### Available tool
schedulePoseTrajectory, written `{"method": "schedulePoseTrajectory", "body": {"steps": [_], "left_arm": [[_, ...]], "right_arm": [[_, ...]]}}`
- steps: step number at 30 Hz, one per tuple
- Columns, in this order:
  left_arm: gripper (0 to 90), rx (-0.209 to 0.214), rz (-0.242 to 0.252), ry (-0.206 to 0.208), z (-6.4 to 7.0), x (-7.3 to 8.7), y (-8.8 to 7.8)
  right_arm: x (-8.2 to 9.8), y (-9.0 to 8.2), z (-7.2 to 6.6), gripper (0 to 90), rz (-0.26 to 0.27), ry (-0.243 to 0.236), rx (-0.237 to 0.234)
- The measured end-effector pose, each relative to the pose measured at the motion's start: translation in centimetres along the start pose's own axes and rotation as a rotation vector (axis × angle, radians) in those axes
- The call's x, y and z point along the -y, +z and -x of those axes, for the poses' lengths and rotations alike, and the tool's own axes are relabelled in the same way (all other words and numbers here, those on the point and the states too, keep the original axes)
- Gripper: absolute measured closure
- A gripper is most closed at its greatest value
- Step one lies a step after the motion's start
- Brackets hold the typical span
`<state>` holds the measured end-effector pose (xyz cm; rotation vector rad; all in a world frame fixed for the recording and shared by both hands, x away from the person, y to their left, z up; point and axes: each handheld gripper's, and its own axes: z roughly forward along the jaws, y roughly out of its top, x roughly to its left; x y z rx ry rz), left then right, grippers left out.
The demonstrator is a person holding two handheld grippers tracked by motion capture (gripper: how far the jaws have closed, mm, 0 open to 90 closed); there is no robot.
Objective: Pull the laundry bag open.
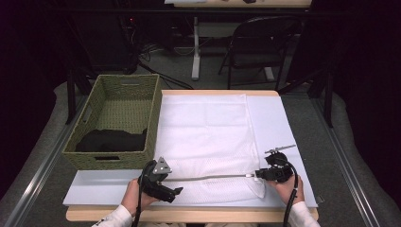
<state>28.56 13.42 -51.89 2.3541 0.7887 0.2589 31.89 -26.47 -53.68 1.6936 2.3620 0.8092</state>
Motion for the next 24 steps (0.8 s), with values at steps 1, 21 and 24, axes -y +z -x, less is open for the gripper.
{"method": "schedulePoseTrajectory", "body": {"steps": [1, 21, 24], "left_arm": [[10.7, -0.001, 0.003, 0.002, 0.0, 0.0, 0.0], [8.6, 0.027, 0.118, 0.149, 2.6, -4.8, 2.9], [12.3, 0.044, 0.131, 0.159, 3.2, -5.6, 3.4]], "right_arm": [[0.0, 0.1, -0.1, 72.6, -0.008, 0.009, 0.004], [-0.3, -0.7, -0.4, 84.4, 0.032, -0.020, -0.034], [-0.3, -0.9, -0.5, 84.4, 0.041, -0.030, -0.039]]}}
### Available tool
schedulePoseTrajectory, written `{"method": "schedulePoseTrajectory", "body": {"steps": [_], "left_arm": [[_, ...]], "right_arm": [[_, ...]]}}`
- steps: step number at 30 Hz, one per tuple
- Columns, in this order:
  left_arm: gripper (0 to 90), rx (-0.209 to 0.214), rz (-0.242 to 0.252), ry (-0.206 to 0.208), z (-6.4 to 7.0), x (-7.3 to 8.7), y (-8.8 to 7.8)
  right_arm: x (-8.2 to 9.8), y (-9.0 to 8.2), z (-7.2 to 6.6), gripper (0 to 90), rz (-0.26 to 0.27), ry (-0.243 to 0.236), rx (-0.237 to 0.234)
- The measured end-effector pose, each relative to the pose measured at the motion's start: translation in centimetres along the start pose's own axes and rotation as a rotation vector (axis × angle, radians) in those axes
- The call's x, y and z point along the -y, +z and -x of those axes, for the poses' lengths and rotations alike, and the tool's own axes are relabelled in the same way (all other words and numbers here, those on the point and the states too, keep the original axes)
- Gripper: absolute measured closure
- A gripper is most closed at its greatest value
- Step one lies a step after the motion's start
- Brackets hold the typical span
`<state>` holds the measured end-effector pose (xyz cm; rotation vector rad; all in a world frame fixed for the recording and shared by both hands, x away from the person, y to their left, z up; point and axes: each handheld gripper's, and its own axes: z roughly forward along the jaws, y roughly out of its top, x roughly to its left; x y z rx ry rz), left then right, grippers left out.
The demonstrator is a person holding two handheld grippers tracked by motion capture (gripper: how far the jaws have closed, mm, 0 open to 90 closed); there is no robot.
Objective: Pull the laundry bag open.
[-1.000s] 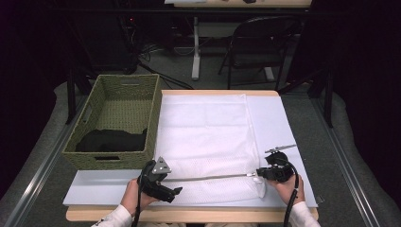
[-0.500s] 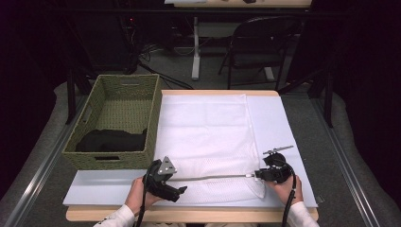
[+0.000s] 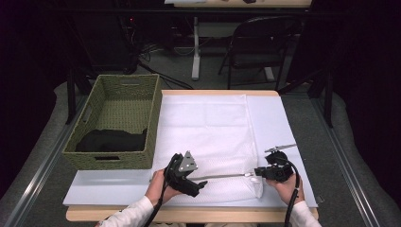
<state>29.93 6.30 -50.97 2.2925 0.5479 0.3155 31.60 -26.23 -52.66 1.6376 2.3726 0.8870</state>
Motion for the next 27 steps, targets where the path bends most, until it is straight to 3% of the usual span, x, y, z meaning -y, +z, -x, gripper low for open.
{"method": "schedulePoseTrajectory", "body": {"steps": [6, 17, 22, 27], "left_arm": [[18.0, 0.047, 0.000, 0.065, 1.2, -1.6, 1.9], [19.0, 0.105, -0.020, 0.126, 2.5, -3.3, 5.1], [30.2, 0.112, -0.012, 0.162, 3.3, -4.0, 6.4], [39.3, 0.136, 0.004, 0.161, 3.7, -4.7, 7.6]], "right_arm": [[-0.1, -0.2, -0.3, 84.4, 0.011, -0.015, -0.006], [-0.2, -0.3, -0.4, 84.5, 0.015, -0.025, -0.012], [-0.2, -0.3, -0.4, 84.4, 0.016, -0.026, -0.015], [-0.2, -0.3, -0.3, 84.4, 0.015, -0.029, -0.016]]}}
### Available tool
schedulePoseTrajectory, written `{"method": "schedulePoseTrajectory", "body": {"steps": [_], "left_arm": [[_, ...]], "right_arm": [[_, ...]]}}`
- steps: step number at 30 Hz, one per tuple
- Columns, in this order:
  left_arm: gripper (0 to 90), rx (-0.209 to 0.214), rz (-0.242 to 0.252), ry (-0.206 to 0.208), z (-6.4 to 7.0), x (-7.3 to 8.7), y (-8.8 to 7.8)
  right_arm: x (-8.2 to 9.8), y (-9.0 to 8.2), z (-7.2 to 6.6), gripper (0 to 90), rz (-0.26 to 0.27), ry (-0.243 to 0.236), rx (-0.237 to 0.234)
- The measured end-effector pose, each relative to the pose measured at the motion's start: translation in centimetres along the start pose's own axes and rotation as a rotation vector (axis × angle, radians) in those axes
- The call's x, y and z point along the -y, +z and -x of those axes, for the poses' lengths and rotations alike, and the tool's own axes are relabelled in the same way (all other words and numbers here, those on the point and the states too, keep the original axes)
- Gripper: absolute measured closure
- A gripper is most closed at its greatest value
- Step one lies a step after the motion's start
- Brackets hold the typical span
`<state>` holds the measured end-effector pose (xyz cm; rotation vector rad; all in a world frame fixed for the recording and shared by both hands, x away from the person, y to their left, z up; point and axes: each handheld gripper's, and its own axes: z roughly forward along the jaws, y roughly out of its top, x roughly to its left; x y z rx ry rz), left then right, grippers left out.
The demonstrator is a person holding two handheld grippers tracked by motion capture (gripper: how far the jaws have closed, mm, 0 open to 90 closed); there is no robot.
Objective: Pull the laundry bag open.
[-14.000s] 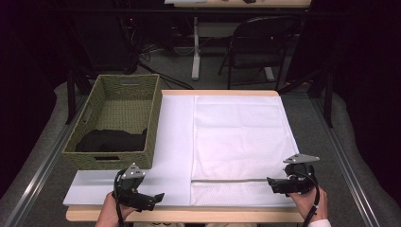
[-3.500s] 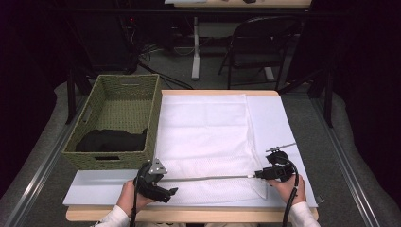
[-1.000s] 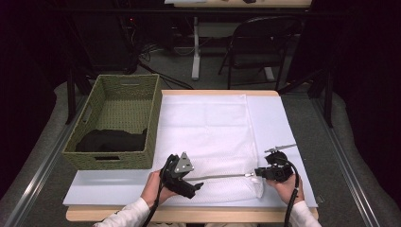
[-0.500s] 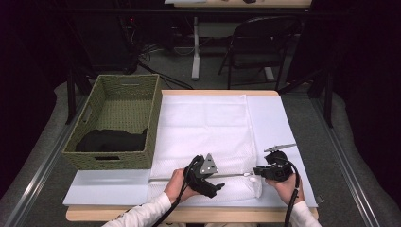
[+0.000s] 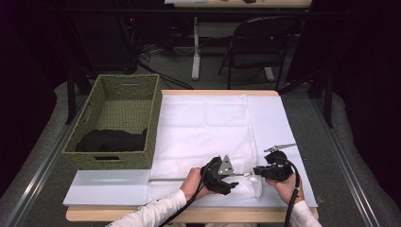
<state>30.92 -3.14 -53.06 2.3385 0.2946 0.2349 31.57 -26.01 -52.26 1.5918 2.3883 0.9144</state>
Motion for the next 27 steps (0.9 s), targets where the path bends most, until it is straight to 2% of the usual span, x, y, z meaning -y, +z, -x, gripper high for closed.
{"method": "schedulePoseTrajectory", "body": {"steps": [8, 14, 24, 27], "left_arm": [[53.1, 0.025, -0.009, 0.038, 0.2, -1.1, 1.8], [64.7, 0.056, -0.013, 0.031, -0.1, -1.4, 3.3], [69.2, 0.042, -0.042, 0.028, -0.5, -1.8, 5.3], [70.7, 0.041, -0.023, 0.024, -0.6, -1.7, 5.6]], "right_arm": [[-0.1, -0.2, 0.0, 84.4, -0.001, 0.004, -0.007], [0.0, -0.1, 0.0, 84.4, 0.001, 0.005, -0.012], [-0.1, 0.0, 0.0, 84.4, 0.000, 0.006, -0.012], [-0.1, 0.1, -0.1, 84.3, 0.001, 0.002, -0.013]]}}
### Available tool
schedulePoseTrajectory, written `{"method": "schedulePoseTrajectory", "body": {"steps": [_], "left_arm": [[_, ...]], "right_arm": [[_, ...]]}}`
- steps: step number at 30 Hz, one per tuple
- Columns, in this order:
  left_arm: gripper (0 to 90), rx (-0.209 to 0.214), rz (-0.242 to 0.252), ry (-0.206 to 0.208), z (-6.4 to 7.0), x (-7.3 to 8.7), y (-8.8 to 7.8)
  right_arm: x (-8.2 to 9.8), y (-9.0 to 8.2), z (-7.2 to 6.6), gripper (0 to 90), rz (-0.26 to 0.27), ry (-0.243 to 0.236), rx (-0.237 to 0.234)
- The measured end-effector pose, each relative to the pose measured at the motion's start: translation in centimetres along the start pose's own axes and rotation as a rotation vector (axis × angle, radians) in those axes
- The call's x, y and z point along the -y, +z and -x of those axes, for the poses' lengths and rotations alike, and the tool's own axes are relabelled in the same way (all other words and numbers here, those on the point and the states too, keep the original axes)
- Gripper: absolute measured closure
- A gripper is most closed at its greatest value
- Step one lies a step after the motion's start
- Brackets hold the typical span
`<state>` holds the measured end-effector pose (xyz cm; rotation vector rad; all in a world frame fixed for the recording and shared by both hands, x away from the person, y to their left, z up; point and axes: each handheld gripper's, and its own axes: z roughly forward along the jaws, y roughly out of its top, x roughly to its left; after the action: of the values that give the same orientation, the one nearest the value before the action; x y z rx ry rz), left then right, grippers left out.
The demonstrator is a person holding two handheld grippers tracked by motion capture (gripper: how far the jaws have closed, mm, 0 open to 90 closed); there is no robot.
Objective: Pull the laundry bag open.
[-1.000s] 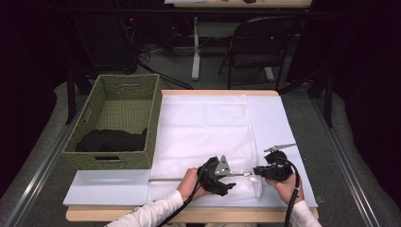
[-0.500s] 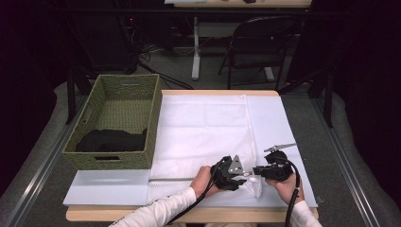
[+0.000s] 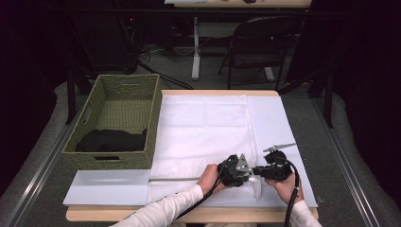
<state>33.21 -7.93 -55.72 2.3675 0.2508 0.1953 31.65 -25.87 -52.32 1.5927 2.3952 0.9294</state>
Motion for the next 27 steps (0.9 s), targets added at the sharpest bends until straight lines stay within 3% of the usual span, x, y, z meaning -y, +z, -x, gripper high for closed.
{"method": "schedulePoseTrajectory", "body": {"steps": [6, 13, 19, 27], "left_arm": [[79.9, -0.011, 0.004, 0.032, 0.1, -0.1, 0.0], [80.8, -0.013, 0.009, 0.054, 0.3, -0.1, 0.2], [78.8, 0.038, 0.006, 0.045, -0.2, -0.2, 0.3], [82.4, 0.023, 0.017, 0.059, -0.2, 0.0, 0.3]], "right_arm": [[0.0, 0.1, 0.0, 83.4, 0.003, 0.011, -0.013], [0.1, 0.6, 0.1, 79.7, -0.014, 0.023, -0.030], [0.1, 1.2, 0.2, 82.6, -0.040, 0.031, -0.025], [0.0, 0.9, 0.3, 84.3, -0.017, 0.034, -0.023]]}}
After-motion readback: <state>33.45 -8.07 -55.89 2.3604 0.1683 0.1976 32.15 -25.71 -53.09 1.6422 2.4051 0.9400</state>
